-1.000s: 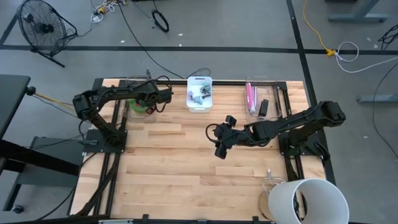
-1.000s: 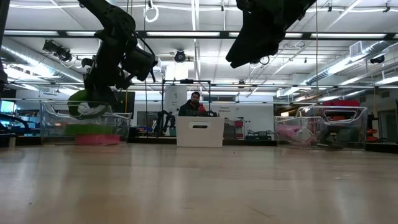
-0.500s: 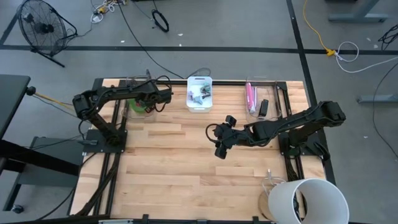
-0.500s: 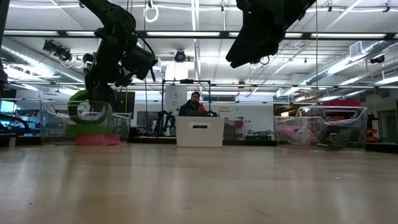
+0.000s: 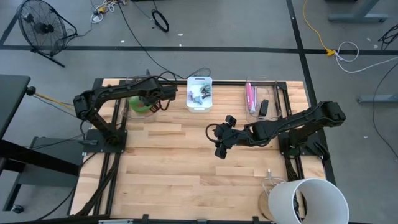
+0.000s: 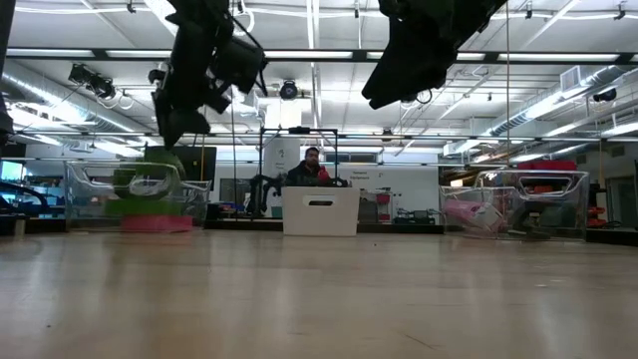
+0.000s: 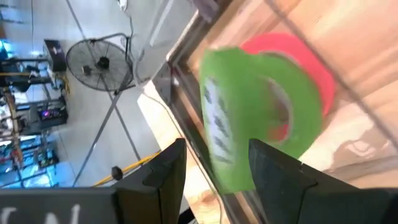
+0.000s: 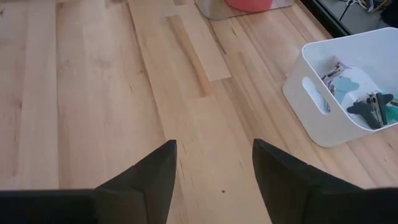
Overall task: Pick and place Stapler, Stapler remover, tape
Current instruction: Put the green tape into the left transparent bin, then return to Home Position
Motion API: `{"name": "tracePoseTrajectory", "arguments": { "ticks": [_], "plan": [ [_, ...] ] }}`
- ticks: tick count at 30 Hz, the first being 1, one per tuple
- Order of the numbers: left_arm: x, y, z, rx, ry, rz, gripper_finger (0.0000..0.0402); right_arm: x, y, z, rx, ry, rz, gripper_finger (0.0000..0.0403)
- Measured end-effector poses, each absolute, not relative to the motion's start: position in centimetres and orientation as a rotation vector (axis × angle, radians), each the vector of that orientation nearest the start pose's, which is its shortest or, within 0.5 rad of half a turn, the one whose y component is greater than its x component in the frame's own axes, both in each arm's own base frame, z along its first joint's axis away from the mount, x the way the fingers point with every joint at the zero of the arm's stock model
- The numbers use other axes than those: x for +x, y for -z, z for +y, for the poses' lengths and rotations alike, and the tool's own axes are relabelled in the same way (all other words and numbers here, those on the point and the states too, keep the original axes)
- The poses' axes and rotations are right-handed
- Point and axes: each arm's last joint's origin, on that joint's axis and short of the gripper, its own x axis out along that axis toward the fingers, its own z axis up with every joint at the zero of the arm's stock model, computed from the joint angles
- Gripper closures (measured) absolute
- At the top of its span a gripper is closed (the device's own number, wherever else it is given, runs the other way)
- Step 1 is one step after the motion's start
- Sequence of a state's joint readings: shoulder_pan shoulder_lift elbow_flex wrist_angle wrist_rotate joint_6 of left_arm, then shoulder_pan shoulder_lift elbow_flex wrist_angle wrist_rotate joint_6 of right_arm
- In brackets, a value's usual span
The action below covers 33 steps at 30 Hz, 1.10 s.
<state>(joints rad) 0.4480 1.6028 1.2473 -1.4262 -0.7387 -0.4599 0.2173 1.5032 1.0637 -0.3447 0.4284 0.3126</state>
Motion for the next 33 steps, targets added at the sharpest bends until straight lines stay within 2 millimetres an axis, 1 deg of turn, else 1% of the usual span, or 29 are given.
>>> {"name": "tracePoseTrajectory", "arguments": {
  "ticks": [6, 10, 14, 17, 19, 22, 28, 30, 33],
  "plan": [
    [23.8, -28.1, 12.3, -0.011, -1.219, 1.517, 0.0225, 31.1, -25.1, 5.6, 0.048, 0.313, 0.703, 0.0195],
    [24.5, -29.4, 12.0, -0.029, -1.225, 1.444, 0.0225, 31.1, -25.0, 5.6, 0.048, 0.313, 0.704, 0.0195],
    [25.3, -29.5, 11.3, -0.099, -1.171, 1.386, 0.0225, 31.1, -25.0, 5.6, 0.047, 0.313, 0.705, 0.0195],
    [26.2, -29.3, 10.5, -0.135, -1.06, 1.373, 0.0225, 31.0, -24.9, 5.6, 0.042, 0.314, 0.718, 0.0195],
    [27.0, -29.3, 9.6, -0.137, -0.968, 1.353, 0.0225, 31.0, -24.9, 5.6, 0.045, 0.317, 0.725, 0.0195],
    [28.6, -29.4, 7.5, -0.107, -0.792, 1.292, 0.0225, 30.9, -24.8, 5.7, 0.052, 0.318, 0.731, 0.0195],
    [31.3, -30.7, 1.5, 0.011, -0.508, 1.052, 0.0225, 30.7, -24.8, 6.6, 0.035, 0.29, 0.73, 0.0195],
    [31.8, -31.0, -0.5, 0.068, -0.425, 1.002, 0.0225, 30.7, -24.9, 6.9, 0.03, 0.28, 0.73, 0.0195],
    [32.3, -31.2, -3.6, 0.096, -0.327, 0.92, 0.0225, 30.8, -25.1, 7.5, 0.023, 0.25, 0.694, 0.0195]
  ]
}}
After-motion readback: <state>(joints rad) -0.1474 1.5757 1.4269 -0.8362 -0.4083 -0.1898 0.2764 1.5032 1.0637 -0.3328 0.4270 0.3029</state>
